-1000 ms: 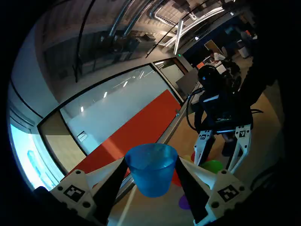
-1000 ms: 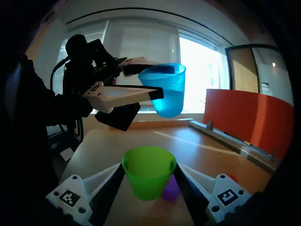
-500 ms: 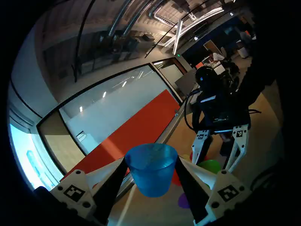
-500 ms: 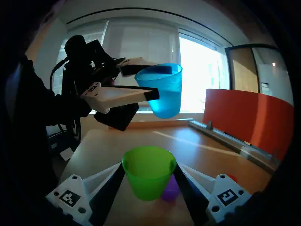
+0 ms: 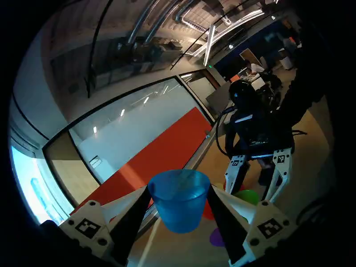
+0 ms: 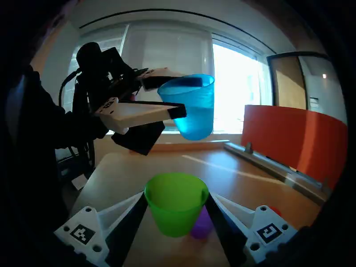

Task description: Pour water

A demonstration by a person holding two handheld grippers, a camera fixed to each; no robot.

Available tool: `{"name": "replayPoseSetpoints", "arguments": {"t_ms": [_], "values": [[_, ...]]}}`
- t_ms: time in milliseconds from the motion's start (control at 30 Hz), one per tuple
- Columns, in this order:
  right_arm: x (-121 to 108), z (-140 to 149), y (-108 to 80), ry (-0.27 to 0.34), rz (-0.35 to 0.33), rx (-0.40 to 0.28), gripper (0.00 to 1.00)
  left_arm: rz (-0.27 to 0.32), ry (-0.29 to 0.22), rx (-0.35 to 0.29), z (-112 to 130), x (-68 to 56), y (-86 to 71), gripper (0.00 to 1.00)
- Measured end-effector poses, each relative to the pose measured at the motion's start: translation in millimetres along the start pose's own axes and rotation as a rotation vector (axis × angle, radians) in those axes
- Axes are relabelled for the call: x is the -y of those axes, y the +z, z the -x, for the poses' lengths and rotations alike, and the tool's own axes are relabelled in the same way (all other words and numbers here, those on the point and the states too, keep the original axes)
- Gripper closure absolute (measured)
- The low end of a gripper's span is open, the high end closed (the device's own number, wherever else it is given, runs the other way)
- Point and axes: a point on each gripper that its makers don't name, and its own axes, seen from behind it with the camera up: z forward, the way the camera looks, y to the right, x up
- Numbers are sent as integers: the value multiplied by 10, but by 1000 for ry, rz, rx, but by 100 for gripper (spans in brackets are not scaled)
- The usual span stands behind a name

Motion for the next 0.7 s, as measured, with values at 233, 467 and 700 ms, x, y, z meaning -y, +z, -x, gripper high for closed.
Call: {"name": "replayPoseSetpoints", "arguments": {"t_ms": [233,467,700], "values": [[1,-6,5,1,-1,-1,10,12,4,-6,-15,-36,1,14],[2,-10,2,1,-1,-1,9,18,8,-12,-18,-61,13,14],[-6,-19,-3,0,0,-4,9,24,10,-17,-27,-69,11,14]]}}
